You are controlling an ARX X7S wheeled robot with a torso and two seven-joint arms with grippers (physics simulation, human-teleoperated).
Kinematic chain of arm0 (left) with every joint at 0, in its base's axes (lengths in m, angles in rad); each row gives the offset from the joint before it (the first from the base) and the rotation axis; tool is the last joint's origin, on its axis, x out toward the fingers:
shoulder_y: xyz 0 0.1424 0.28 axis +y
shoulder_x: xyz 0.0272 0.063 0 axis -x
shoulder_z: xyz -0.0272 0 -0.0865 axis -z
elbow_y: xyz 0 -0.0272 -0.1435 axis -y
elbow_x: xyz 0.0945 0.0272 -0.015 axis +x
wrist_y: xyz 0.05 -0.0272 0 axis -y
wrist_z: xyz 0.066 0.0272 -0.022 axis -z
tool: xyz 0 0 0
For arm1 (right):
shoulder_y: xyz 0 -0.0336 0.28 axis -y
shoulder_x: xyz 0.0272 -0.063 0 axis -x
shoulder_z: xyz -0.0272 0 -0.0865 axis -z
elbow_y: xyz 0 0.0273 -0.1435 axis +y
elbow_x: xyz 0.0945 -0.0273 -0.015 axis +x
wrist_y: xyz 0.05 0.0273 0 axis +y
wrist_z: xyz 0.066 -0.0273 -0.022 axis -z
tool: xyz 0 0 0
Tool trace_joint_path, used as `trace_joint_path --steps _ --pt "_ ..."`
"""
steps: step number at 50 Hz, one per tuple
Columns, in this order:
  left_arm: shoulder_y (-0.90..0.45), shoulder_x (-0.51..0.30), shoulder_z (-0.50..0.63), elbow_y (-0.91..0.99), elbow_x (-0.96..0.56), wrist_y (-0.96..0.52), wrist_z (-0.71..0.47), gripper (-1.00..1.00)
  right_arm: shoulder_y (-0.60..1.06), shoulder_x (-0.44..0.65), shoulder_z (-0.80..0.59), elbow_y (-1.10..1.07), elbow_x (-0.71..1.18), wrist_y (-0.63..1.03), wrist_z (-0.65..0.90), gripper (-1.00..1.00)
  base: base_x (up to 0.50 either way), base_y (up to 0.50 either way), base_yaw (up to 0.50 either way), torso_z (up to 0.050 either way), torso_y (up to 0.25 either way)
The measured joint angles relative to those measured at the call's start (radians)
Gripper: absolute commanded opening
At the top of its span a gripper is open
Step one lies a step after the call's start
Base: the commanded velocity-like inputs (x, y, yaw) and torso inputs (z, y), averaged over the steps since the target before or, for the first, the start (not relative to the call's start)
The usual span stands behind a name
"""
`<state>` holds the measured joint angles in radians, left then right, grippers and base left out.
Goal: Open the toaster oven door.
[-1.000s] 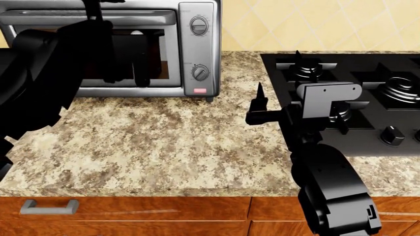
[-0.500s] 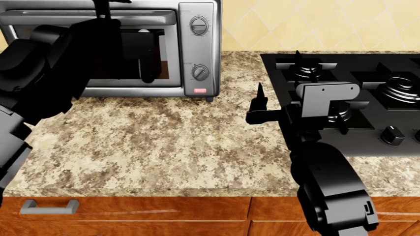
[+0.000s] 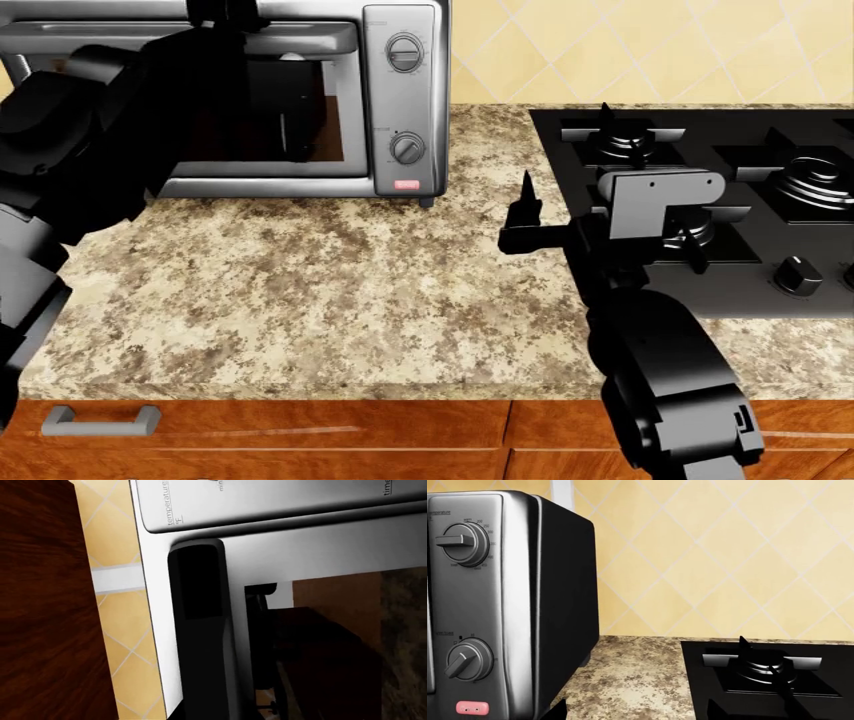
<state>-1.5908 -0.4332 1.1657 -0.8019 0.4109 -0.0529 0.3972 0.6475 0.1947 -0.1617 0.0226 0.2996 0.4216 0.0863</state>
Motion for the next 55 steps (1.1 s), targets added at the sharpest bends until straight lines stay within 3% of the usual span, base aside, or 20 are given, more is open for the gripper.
trace_joint_path --steps 40,55 --pt "0.332 -0.474 -0.082 1.004 -0.036 -0.391 0.146 -1.00 -0.012 0.014 -0.001 -0.059 0.039 0.017 0.020 1.00 0.00 0.00 0.00 0.000 0.001" --pt "0.498 -0.623 -0.071 1.290 -0.109 -0.566 0.131 -1.00 -0.017 0.016 -0.004 -0.072 0.051 0.017 0.025 1.00 0.00 0.00 0.00 0.000 0.006"
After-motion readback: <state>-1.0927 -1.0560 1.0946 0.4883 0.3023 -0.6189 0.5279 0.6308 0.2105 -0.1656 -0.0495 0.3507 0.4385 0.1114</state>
